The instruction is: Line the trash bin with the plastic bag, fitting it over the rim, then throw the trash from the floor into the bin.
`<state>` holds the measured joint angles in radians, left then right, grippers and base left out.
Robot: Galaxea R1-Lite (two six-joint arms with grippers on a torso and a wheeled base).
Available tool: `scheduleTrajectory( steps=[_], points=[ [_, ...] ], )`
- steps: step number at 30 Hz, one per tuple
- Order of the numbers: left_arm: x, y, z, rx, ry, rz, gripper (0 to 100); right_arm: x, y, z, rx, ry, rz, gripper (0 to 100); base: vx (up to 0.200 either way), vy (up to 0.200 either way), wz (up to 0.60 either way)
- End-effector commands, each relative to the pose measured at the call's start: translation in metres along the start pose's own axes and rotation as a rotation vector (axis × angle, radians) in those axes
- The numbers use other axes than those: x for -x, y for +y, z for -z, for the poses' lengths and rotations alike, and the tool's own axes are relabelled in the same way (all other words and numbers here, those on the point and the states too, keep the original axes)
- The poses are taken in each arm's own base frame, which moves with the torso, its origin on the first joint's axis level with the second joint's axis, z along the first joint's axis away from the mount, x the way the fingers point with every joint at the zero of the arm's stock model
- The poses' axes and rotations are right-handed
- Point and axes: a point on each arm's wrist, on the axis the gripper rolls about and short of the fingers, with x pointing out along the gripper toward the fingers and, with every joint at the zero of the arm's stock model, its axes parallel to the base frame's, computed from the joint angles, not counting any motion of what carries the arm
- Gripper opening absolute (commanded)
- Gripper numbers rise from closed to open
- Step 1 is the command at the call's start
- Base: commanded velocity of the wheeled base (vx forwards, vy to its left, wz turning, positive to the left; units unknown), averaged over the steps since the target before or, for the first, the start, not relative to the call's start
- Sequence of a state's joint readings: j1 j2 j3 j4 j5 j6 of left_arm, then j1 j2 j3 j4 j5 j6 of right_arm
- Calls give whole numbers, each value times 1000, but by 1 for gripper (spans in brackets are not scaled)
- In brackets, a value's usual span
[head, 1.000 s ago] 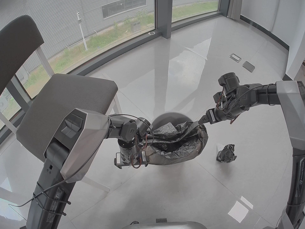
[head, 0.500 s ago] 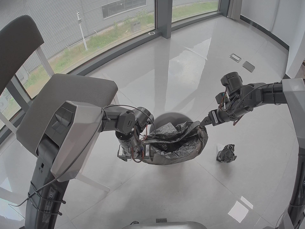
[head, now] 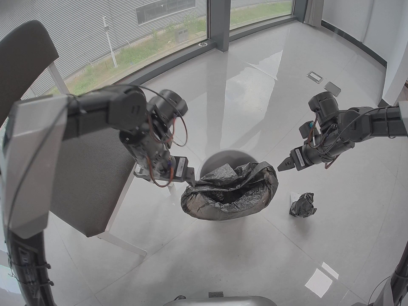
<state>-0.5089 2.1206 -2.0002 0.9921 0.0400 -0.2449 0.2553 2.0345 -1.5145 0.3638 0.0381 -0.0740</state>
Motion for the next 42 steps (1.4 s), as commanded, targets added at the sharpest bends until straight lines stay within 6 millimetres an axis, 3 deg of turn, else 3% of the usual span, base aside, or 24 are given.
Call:
scheduleTrajectory(
  steps=[1, 2, 3, 4, 6, 8, 11, 12, 13, 15, 16, 17, 18, 21, 30, 35, 36, 37, 42],
  points=[
    [152, 36, 59, -80, -104, 0, 100, 56, 4, 25, 36, -20, 1, 100, 0, 0, 0],
    [164, 37, 76, -108, -42, -1, 100, 60, 5, 29, 47, -16, 0, 100, 0, 0, 0],
    [165, 37, 78, -113, -30, -1, 100, 61, 5, 30, 48, -16, 0, 100, 0, 0, 0],
    [176, 36, 102, -146, 112, 16, 100, 66, 8, 35, 59, -11, -5, 100, 0, 0, 0],
    [191, 17, 119, -183, 115, 77, 100, 69, 15, 45, 73, 2, -16, 100, 0, 0, 0],
    [215, 6, 133, -223, -20, 148, 100, 75, 19, 53, 74, 8, -16, 100, 0, 0, 0],
    [256, 9, 149, -240, -283, 266, 100, 85, 20, 60, 76, 5, -17, 100, 0, 0, 0],
    [259, 9, 149, -240, -307, 276, 100, 85, 21, 61, 76, 5, -17, 100, 0, 0, 0],
    [251, 5, 144, -204, -494, 345, 100, 92, 19, 63, 73, -8, -12, 100, 0, 0, 0],
    [210, -7, 131, -169, -706, 392, 100, 98, 14, 65, 61, -15, 0, 100, 0, 0, 0],
    [199, -10, 125, -148, -799, 401, 100, 99, 11, 66, 54, -16, 7, 100, 0, 0, 0],
    [199, -10, 125, -148, -799, 401, 100, 99, 11, 66, 54, -16, 7, 100, 0, 0, 0],
    [177, -9, 118, -121, -837, 375, 100, 100, 7, 64, 47, -28, 17, 100, 0, 0, 0],
    [177, -8, 113, -125, -844, 368, 100, 95, 6, 56, 49, -74, 22, 100, 0, 0, 0],
    [159, -25, 85, -130, -825, 351, 100, 17, 4, 40, 188, -140, 0, 100, 0, 0, 0],
    [154, -39, 64, -133, -834, 361, 100, -34, 3, 37, 461, -226, -83, 100, 0, 0, 0],
    [153, -40, 63, -134, -834, 362, 100, -36, 3, 38, 467, -223, -84, 100, 0, 0, 0],
    [151, -43, 59, -131, -834, 354, 100, -54, 3, 39, 562, -243, -84, 100, 0, 0, 0],
    [146, -50, 59, -140, -822, 357, 100, -92, 2, 39, 727, -259, -108, 100, 0, 0, 0]
  ],
)
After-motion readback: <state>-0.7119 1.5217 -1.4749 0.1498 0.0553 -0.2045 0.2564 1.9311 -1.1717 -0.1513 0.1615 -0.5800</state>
